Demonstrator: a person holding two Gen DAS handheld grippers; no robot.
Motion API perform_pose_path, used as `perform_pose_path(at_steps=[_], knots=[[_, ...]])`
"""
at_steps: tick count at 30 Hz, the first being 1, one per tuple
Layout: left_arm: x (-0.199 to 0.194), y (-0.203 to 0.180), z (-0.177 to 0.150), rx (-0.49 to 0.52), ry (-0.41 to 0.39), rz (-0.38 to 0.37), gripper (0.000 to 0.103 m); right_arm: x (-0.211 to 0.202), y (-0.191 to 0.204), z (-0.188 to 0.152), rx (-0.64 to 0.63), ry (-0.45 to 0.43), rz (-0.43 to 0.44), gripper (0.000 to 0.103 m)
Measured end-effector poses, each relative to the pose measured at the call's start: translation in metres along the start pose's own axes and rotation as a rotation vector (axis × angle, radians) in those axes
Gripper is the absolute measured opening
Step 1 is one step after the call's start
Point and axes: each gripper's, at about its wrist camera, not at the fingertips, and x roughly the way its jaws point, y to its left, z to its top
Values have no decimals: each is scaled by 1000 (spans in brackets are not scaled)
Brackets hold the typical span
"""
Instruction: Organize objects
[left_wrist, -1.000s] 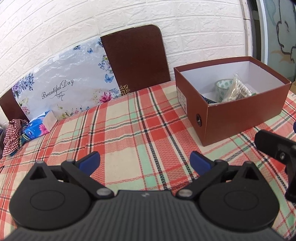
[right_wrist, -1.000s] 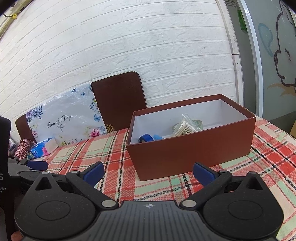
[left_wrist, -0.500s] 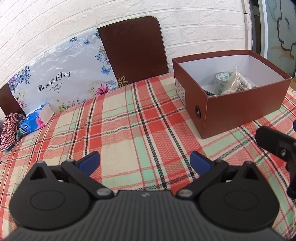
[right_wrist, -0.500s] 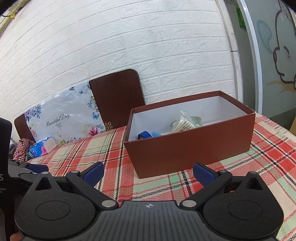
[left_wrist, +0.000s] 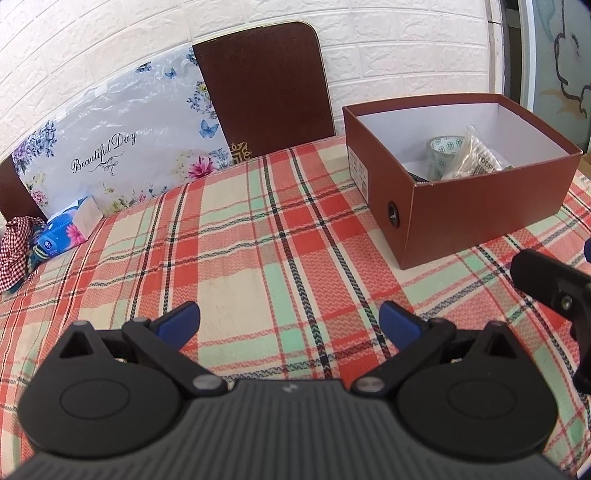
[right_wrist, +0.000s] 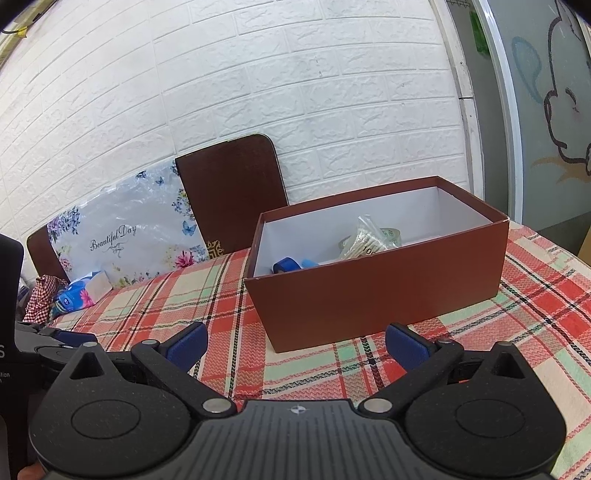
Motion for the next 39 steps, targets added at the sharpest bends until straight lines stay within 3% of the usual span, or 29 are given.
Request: perform_pose_path(at_steps=[39], knots=[[7, 1, -2, 5, 42, -16, 103, 1, 0, -4, 2, 4, -7, 102]])
